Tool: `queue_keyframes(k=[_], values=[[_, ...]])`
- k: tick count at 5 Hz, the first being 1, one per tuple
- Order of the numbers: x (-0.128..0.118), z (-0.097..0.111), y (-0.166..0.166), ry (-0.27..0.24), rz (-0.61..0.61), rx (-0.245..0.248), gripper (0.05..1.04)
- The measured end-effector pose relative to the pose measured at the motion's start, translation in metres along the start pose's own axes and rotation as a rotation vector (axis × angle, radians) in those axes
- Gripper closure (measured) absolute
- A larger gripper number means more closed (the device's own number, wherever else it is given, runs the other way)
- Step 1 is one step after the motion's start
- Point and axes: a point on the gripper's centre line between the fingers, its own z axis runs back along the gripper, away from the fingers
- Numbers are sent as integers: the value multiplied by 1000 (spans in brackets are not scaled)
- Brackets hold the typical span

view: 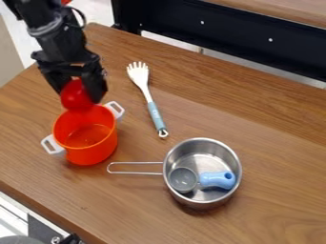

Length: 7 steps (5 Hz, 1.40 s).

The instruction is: Put the red object was taken and placed in the container.

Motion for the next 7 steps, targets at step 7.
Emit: queue_keyframes(k=[7], values=[[-15,-38,-1,31,-26,40,83]])
